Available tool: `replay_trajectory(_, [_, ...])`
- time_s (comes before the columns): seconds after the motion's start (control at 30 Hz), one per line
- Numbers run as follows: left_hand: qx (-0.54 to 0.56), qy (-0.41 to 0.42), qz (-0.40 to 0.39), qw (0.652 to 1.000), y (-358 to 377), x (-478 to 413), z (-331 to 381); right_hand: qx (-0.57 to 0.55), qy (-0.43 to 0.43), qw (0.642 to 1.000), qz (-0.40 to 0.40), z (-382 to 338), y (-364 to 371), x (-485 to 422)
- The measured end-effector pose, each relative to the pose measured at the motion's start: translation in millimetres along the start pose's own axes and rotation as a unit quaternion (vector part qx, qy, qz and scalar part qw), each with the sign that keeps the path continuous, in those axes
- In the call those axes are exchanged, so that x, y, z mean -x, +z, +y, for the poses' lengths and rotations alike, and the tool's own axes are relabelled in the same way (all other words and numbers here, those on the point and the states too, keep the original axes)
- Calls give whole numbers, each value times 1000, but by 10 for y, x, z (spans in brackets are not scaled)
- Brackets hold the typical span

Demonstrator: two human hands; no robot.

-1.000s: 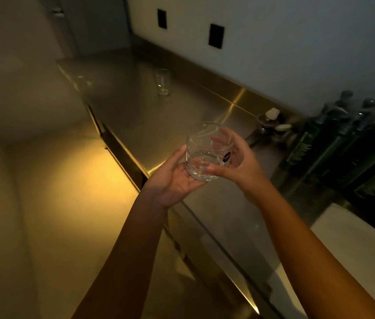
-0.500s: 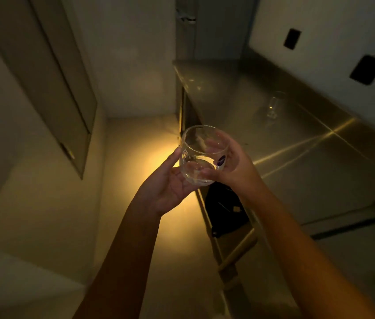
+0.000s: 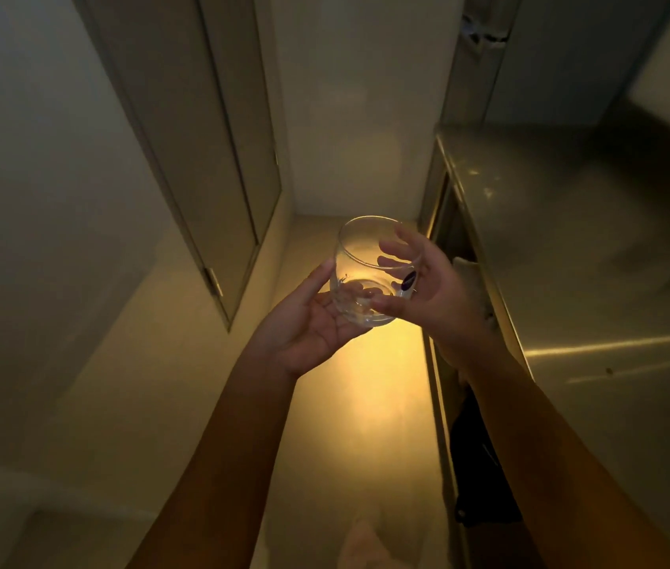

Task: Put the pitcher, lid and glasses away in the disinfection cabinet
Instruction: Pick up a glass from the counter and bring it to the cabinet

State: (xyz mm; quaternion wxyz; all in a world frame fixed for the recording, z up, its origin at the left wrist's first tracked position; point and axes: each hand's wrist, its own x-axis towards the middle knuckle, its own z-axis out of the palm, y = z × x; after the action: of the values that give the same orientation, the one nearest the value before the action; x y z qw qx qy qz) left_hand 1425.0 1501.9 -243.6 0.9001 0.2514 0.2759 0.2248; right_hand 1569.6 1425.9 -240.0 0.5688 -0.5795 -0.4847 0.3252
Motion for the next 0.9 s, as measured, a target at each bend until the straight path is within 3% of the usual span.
replay_trajectory(0.53, [14, -54, -26, 998, 680, -2164, 762, 6, 14, 1000, 18, 404, -1190, -1867])
replay_trajectory(0.9, [0, -103, -42, 994, 599, -3709, 1622, 44, 35, 996, 70, 874, -1440, -3387])
